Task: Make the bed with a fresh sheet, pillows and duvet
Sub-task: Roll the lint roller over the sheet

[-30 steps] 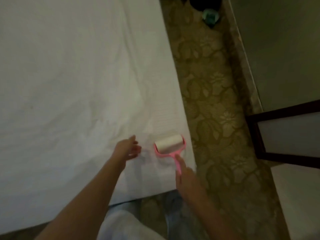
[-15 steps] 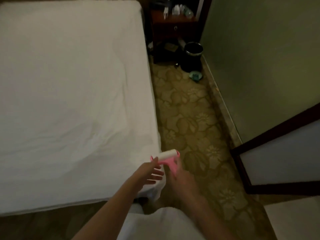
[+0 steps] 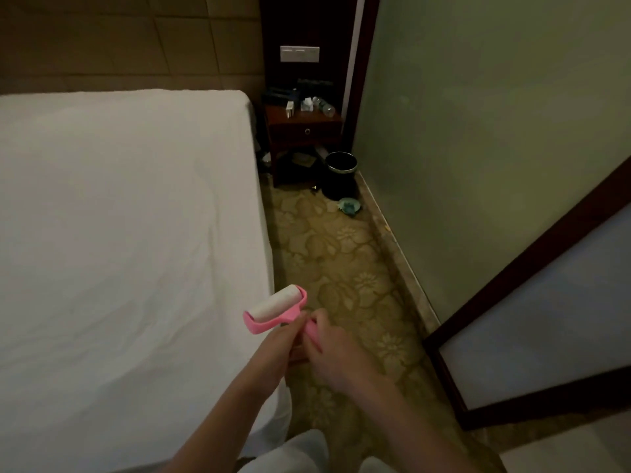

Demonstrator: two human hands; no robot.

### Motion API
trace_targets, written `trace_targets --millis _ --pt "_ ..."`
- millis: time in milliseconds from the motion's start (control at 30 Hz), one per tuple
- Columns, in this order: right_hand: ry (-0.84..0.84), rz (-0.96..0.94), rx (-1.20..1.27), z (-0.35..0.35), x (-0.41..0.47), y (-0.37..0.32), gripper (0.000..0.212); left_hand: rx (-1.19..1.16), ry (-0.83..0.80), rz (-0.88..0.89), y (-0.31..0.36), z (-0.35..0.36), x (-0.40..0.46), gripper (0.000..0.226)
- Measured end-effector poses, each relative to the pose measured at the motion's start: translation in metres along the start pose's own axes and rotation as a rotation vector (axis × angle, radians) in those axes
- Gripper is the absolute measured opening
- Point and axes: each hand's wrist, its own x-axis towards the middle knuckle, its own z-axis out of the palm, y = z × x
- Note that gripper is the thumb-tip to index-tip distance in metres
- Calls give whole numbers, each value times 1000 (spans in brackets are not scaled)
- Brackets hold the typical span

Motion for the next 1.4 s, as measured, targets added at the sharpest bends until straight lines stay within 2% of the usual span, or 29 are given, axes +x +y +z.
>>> trace_targets --millis 167,300,433,500,667,800,900,1067,1200,1267,1333,1400 --pt "-24 -104 -90 -15 39 5 20 -202 87 -71 13 5 37 16" --pt "-46 -166 -166 -25 92 13 20 -206 216 -131 39 3 82 32" --pt "-86 -246 -230 -39 157 18 21 -259 258 -185 70 0 124 27" --pt "-110 -278 -256 -45 187 16 22 -217 313 -162 79 -7 148 31" --pt "-165 -342 -310 -52 248 5 23 -159 391 -135 105 -24 183 26" --pt "-201 -342 -348 -52 291 8 27 -142 422 -214 130 -38 205 22" --pt "-276 -337 -377 -51 335 20 27 -111 499 -173 138 -56 232 24" --pt "-368 -436 -460 -47 407 40 23 -38 650 -111 125 -89 285 28" --pt "-404 -609 -453 -13 470 78 41 -11 792 -60 82 -118 334 29" --pt "-420 -697 -453 16 496 100 40 -2 895 -44 56 -140 358 28" --pt "-427 -759 -436 47 518 128 38 113 1026 -17 26 -163 382 29" --pt "-412 -810 -378 79 542 152 42 331 1148 -3 3 -189 408 29"
